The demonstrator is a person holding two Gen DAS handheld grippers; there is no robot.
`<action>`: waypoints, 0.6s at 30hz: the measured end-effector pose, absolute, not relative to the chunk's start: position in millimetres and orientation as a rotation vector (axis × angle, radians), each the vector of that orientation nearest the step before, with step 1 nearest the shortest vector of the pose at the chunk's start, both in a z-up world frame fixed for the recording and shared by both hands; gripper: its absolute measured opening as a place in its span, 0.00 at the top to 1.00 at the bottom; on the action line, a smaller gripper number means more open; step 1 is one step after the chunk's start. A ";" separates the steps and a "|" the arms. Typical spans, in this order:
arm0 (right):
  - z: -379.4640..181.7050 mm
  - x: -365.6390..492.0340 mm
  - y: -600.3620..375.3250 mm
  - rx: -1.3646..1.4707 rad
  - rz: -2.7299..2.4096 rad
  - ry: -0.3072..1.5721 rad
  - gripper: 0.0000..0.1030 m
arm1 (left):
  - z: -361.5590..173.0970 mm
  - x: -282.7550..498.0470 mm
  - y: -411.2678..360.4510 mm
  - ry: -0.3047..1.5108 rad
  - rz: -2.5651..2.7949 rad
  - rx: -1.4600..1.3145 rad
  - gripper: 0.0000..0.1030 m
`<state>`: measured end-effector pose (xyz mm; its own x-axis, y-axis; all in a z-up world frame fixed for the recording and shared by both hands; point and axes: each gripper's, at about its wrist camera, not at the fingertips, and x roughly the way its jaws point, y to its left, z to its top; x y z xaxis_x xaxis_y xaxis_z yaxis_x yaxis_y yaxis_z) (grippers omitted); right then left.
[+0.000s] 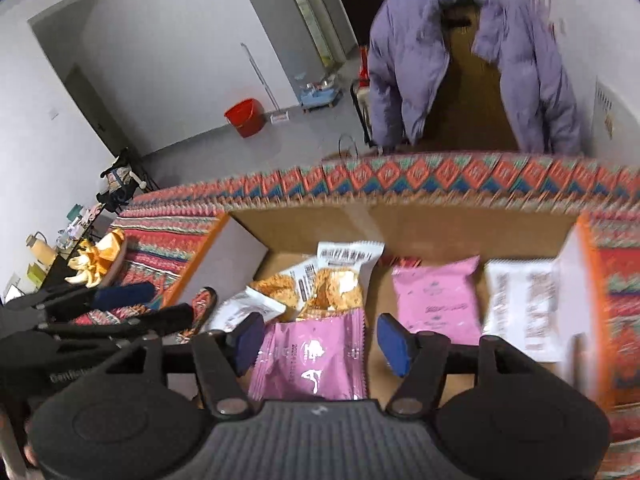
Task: Organize snacks
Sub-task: 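Carry the white packet and pink bag into the box and open both tools, then withdraw both tools from the box back over the snack pile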
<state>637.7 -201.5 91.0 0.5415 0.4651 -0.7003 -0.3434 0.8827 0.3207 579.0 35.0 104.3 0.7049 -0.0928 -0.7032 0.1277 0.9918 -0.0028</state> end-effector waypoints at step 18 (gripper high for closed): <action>229.6 432.0 -314.7 0.070 0.372 0.605 0.24 | 230.2 373.5 55.9 0.539 -0.136 0.082 0.17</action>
<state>432.0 -314.7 229.6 0.7582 0.3618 -0.5424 -0.3213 0.9312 0.1721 373.5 56.0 230.2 0.8494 -0.1076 -0.5166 0.1508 0.9877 0.0423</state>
